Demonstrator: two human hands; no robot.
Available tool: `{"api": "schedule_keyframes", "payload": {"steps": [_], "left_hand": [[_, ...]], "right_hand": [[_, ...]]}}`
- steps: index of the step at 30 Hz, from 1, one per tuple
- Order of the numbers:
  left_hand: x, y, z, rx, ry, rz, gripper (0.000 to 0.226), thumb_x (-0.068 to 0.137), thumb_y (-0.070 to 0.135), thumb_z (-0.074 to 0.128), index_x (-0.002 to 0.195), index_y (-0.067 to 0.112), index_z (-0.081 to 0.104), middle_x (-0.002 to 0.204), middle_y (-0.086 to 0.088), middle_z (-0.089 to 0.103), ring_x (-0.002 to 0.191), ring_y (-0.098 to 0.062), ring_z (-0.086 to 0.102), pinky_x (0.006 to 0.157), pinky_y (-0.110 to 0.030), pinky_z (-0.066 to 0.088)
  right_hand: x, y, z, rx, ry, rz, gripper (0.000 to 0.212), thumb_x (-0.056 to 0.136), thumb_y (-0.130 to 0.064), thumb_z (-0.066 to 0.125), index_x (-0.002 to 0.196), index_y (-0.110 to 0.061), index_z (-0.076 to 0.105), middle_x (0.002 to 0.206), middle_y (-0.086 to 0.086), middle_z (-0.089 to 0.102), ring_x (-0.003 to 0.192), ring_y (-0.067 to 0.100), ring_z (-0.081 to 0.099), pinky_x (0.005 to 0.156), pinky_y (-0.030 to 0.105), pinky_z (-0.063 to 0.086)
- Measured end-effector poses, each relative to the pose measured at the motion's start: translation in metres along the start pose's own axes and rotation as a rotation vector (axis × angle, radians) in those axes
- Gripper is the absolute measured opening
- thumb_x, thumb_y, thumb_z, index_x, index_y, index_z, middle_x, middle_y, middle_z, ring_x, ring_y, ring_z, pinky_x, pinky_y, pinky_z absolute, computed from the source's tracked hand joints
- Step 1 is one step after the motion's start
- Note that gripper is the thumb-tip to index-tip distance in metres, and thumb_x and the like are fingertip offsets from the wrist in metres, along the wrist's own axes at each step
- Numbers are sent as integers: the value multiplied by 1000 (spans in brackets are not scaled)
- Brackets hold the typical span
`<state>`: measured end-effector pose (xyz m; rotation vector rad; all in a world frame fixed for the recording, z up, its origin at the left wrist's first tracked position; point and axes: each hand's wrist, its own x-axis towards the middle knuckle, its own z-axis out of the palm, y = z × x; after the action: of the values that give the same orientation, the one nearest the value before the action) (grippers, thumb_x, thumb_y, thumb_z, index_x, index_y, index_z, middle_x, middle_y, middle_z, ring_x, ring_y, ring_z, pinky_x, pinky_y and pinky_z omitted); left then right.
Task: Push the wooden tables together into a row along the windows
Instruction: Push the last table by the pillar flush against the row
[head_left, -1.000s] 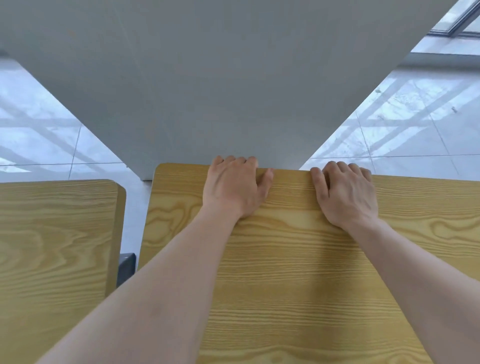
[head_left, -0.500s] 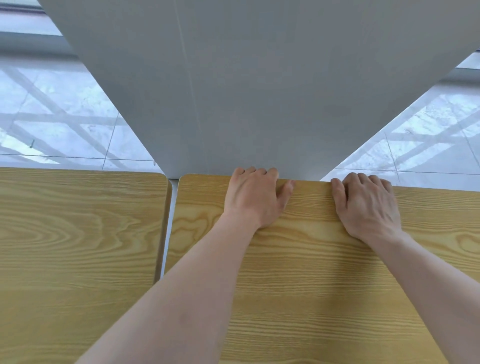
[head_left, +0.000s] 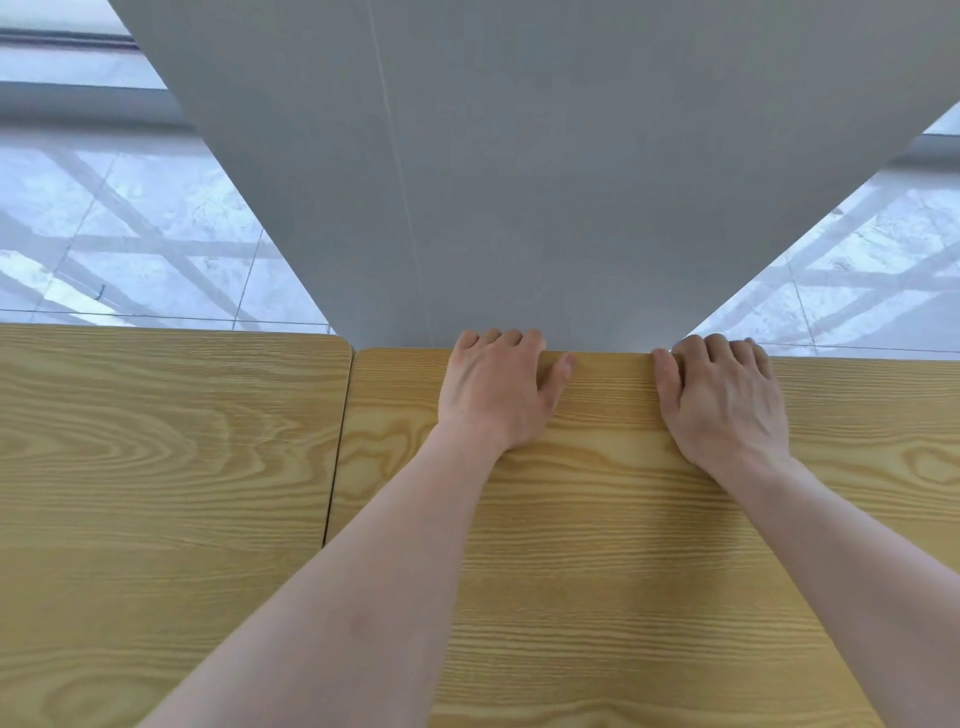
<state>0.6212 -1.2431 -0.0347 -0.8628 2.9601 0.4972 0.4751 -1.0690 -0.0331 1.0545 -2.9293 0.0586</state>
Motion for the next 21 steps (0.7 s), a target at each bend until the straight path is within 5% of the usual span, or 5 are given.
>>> {"api": "schedule_keyframes", "payload": {"steps": [3, 6, 21], "left_hand": [[-9, -4, -5, -76, 7, 38, 48, 103, 56, 32, 134, 24, 52, 127, 5, 61, 122, -21, 50, 111, -35, 30], [-36, -10, -15, -75, 75, 28, 53, 103, 53, 35, 146, 23, 43, 146, 3, 49, 138, -22, 40, 122, -38, 21], [-225, 11, -18, -72, 152, 3, 57, 104, 50, 35, 154, 23, 31, 163, 4, 31, 155, -19, 16, 127, -40, 7]], "right_hand": [[-12, -7, -8, 42, -64, 25, 55, 106, -41, 29, 141, -4, 50, 140, 21, 54, 141, 40, 38, 124, 49, 18], [-36, -19, -22, 89, -93, 38, 61, 104, -44, 35, 154, -9, 35, 162, 18, 33, 153, 34, 22, 125, 45, 18], [-234, -47, -43, 160, -82, -65, 53, 102, -40, 46, 147, -12, 49, 157, 13, 44, 151, 29, 30, 123, 45, 27]]}}
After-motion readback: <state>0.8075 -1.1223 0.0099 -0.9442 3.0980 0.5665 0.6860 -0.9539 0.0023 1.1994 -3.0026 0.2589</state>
